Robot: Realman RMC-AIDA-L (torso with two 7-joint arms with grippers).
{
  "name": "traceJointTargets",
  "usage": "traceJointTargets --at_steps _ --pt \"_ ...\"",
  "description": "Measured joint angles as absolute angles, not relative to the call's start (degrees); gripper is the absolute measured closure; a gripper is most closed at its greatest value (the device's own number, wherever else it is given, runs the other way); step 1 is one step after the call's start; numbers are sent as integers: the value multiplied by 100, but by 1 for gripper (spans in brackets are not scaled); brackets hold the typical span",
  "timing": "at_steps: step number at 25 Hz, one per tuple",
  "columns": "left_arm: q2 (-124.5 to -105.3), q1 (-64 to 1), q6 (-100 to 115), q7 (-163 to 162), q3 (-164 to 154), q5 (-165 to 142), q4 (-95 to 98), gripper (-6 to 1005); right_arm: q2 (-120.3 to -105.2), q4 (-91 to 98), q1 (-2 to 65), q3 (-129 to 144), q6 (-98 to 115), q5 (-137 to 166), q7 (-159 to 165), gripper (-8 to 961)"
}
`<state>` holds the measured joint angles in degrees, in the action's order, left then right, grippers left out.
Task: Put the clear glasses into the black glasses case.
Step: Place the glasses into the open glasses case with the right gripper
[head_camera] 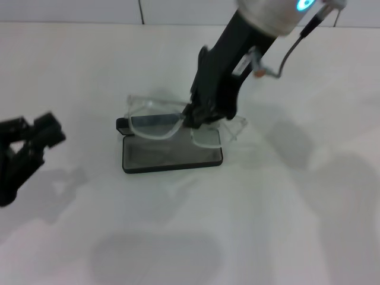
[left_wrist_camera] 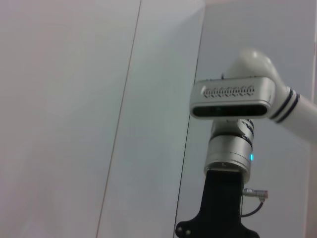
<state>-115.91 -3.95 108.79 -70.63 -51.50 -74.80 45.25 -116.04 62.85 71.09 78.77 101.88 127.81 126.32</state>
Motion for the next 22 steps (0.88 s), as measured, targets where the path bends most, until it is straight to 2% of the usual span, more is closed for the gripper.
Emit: traceJointTargets --at_steps 3,8,12,17,22 --pt "-11496 -239 10895 -7079 -5027 -8012 4841 861 -11614 6143 7125 8610 9661 12796 12709 892" --pt "-11456 -71 10949 -7449 -4721 -8713 5516 855 -11616 6164 6821 9528 8869 12786 12807 892" --pt "-11421 -76 10975 -7876 -4504 -9075 6003 840 -11619 6271 6583 9974 8441 12845 12882 892" --pt "-11324 -155 11195 -8226 -4449 -9170 6213 748 -11619 6253 6518 10061 8193 13036 12889 892" --pt "-11345 -342 11232 -8360 -4449 -9332 6187 750 -11619 6156 6568 10163 7985 13096 12889 892"
